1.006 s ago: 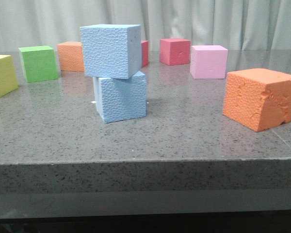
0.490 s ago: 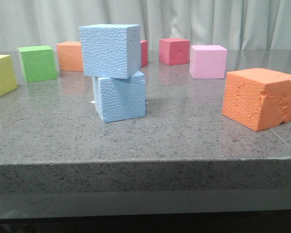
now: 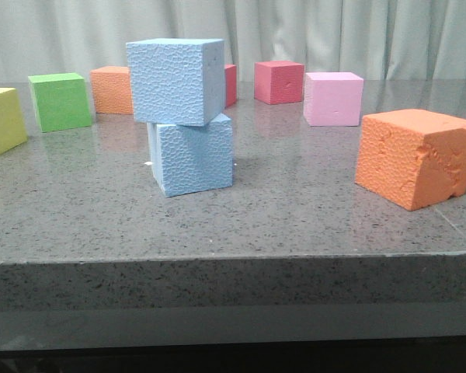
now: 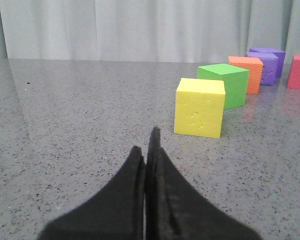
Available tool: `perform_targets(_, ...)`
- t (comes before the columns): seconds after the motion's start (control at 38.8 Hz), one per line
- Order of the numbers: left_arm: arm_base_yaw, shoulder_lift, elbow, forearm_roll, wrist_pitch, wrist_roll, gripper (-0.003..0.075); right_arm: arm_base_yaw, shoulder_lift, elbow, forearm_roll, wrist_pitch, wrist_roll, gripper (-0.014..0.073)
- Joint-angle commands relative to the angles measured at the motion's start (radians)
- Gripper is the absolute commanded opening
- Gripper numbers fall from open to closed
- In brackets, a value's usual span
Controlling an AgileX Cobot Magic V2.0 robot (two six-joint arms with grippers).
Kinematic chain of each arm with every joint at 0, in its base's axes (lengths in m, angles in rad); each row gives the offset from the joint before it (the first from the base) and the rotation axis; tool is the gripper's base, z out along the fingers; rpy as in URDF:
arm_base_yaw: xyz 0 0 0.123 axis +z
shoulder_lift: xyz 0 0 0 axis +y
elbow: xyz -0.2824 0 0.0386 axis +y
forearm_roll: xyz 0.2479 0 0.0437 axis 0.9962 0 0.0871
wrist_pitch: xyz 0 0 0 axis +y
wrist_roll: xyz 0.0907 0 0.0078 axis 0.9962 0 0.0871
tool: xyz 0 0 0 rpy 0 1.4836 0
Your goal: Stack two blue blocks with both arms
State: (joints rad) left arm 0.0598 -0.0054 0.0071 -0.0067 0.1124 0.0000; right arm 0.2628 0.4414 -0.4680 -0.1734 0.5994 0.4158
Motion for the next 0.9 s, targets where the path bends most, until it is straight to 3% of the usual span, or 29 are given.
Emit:
perform_targets(0.0, 0.0, -0.007, 0.002, -0.007, -0.089, 0.0, -0.002, -0.003, 0.004, -0.024, -0.023, -0.068, -0.005, -0.0068)
perform_targets(0.15, 0.0, -0.007, 0.002, -0.007, -0.089, 0.0, -0.002, -0.018, -0.018, -0.018, -0.053, -0.086, -0.082, -0.0068)
perform_targets(0.31, 0.0, -0.007, 0.002, -0.007, -0.089, 0.0, -0.002, -0.09, -0.114, 0.082, 0.062, -0.223, -0.354, -0.0068)
perform_targets(0.41, 0.0, -0.007, 0.002, -0.007, -0.089, 0.0, -0.002, -0.144, -0.208, 0.183, 0.141, -0.34, -0.466, -0.0068)
perform_targets(0.7, 0.0, -0.007, 0.002, -0.007, -0.089, 0.0, -0.002, -0.259, -0.475, 0.437, 0.284, -0.399, -0.478, -0.0068)
perform_targets(0.88, 0.0, -0.007, 0.002, -0.007, -0.083, 0.0, -0.002, -0.263, -0.471, 0.491, 0.326, -0.426, -0.478, -0.0068)
